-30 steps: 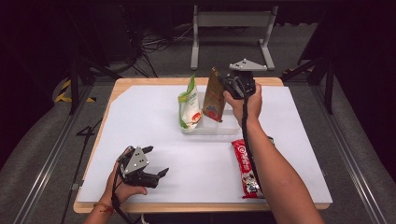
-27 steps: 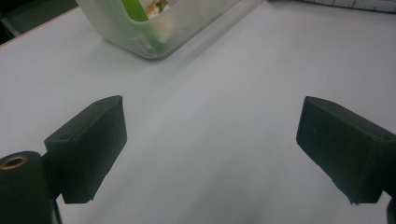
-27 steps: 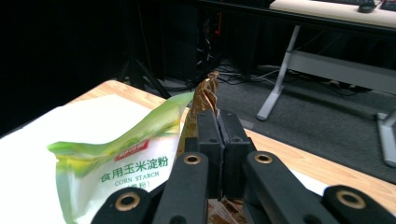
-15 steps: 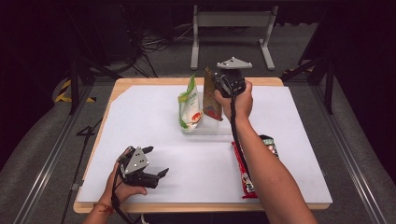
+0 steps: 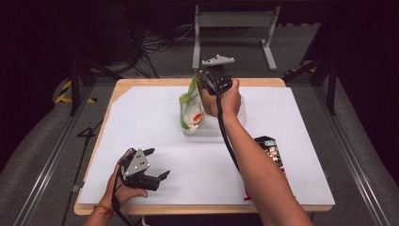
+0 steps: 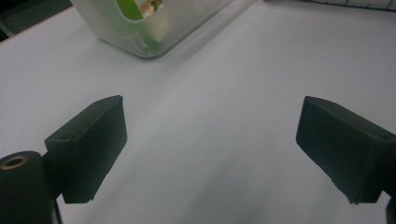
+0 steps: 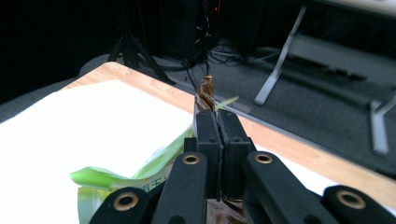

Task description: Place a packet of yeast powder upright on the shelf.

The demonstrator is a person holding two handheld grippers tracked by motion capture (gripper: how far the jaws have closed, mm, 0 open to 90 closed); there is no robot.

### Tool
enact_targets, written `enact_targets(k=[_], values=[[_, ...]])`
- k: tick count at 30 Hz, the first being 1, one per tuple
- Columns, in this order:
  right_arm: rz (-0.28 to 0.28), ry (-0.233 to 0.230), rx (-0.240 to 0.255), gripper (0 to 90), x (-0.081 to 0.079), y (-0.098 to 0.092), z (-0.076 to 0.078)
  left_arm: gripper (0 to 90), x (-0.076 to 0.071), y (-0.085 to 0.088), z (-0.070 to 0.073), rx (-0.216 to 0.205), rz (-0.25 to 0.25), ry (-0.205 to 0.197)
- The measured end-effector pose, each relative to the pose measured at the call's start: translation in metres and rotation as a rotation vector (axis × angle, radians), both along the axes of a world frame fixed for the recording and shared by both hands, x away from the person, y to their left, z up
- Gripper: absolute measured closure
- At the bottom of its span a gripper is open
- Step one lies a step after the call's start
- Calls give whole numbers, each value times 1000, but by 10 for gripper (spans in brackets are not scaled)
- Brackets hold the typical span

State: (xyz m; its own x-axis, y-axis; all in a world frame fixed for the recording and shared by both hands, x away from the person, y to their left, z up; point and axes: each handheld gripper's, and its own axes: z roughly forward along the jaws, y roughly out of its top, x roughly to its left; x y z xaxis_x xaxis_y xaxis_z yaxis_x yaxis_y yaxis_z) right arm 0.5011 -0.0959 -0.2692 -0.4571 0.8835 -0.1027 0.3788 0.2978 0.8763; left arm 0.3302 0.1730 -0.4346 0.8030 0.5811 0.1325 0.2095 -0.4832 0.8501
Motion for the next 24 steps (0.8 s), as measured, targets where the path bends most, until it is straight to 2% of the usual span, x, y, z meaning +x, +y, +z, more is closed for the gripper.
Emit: enact_targets(k=[2,5,6,8,9,10,14,15,21,22,24], values=[[-7,3,27,885,0,-5,-1,94,0,0,0,-2,-4,1],[-11,-1,8,880,-1,-12,0,96,0,-1,0,1,-5,3],[-9,15,-1,873,1,-14,0,96,0,-2,0,7,-4,3],[-5,82,-58,860,7,-19,-3,96,-1,-3,0,11,-8,4],[4,107,-54,861,10,-22,-6,96,-1,-4,0,10,-9,2],[13,107,-36,864,10,-24,-9,97,-1,-4,0,13,-11,0],[13,77,-42,871,7,-28,-13,97,0,-3,-1,9,-7,8],[27,71,-24,871,4,-30,-14,96,0,-3,-1,10,-9,8],[94,37,-18,875,-3,-31,-17,100,-1,-4,-1,9,-11,3],[90,17,-12,887,-4,-34,-19,102,-1,-4,-1,17,-8,3],[84,17,12,892,-1,-37,-20,104,-1,-5,-2,19,-6,3]])
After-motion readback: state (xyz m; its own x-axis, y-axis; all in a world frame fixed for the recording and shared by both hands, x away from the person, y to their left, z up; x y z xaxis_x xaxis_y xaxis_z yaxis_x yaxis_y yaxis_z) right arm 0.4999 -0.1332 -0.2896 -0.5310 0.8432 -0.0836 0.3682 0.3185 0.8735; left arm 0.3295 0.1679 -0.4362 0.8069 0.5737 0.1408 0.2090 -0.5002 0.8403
